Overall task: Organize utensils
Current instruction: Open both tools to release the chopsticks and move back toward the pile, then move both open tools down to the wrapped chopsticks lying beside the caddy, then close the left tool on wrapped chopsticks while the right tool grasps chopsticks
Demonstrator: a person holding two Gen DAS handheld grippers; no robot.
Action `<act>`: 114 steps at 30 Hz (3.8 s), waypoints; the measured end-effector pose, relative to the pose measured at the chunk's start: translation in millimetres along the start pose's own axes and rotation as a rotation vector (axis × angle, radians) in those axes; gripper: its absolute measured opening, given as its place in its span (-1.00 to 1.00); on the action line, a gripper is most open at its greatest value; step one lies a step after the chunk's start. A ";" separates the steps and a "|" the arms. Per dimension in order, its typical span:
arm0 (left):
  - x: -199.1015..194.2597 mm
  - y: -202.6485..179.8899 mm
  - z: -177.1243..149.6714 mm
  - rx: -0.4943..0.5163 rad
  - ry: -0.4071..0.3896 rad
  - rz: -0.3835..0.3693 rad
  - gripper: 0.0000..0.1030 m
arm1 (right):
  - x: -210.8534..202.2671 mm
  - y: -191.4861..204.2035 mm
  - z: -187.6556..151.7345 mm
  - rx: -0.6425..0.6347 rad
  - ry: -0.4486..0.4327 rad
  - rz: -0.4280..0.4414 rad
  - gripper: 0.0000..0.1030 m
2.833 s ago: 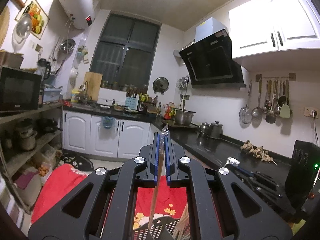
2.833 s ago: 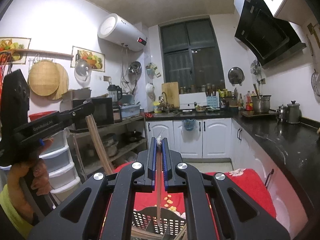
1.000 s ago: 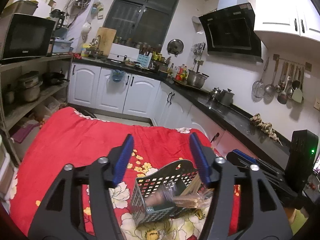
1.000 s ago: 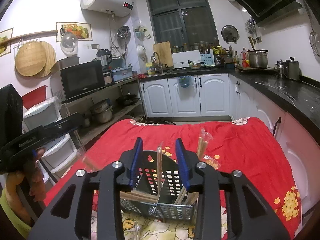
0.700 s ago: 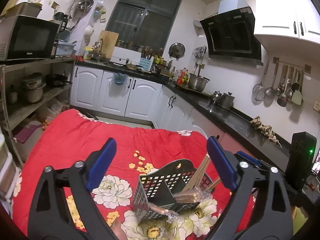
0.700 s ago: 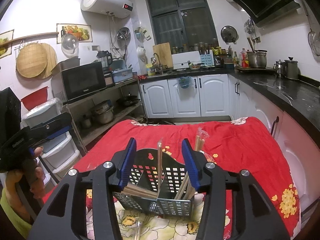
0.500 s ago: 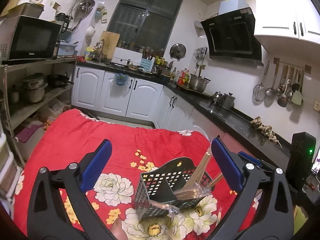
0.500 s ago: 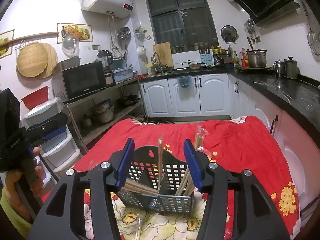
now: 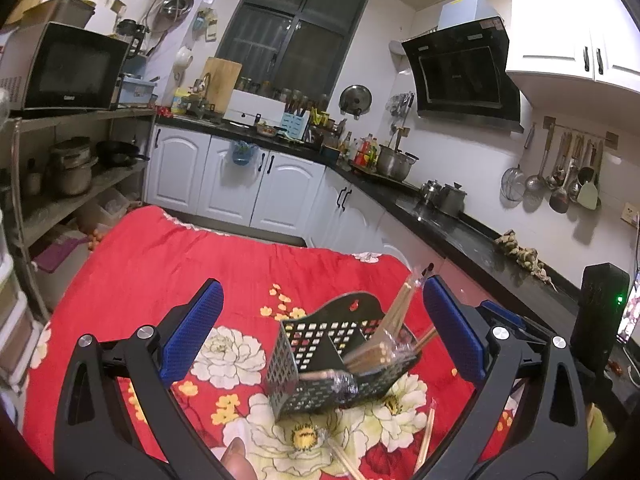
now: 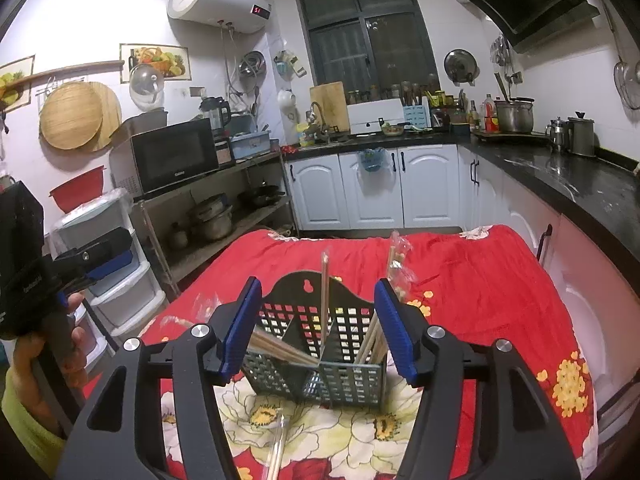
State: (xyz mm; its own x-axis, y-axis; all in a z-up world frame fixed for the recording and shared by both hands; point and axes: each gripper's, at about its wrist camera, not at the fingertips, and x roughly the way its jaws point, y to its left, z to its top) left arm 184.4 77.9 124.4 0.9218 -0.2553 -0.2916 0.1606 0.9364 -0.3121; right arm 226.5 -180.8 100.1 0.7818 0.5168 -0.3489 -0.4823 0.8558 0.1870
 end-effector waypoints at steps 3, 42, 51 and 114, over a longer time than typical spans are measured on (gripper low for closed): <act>-3.1 -0.6 -5.5 -0.001 0.008 -0.002 0.79 | -1.1 2.1 -3.0 -0.005 0.009 -0.002 0.10; 11.0 -5.1 -89.4 0.013 0.227 0.012 0.79 | 2.9 -2.6 -72.1 0.003 0.182 0.007 0.18; 20.6 -11.1 -104.2 0.030 0.274 0.008 0.79 | 2.2 -16.0 -86.2 0.034 0.209 -0.013 0.18; 149.1 -18.9 -176.1 0.003 0.600 -0.034 -0.64 | 67.2 -126.8 -142.5 0.263 0.454 -0.233 -0.71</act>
State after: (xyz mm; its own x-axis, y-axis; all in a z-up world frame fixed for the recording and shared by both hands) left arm 256.7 -20.3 -72.4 0.5562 -0.3758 -0.7413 0.1882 0.9257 -0.3280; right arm 283.9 -257.8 -77.9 0.5796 0.3026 -0.7566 -0.1575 0.9526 0.2603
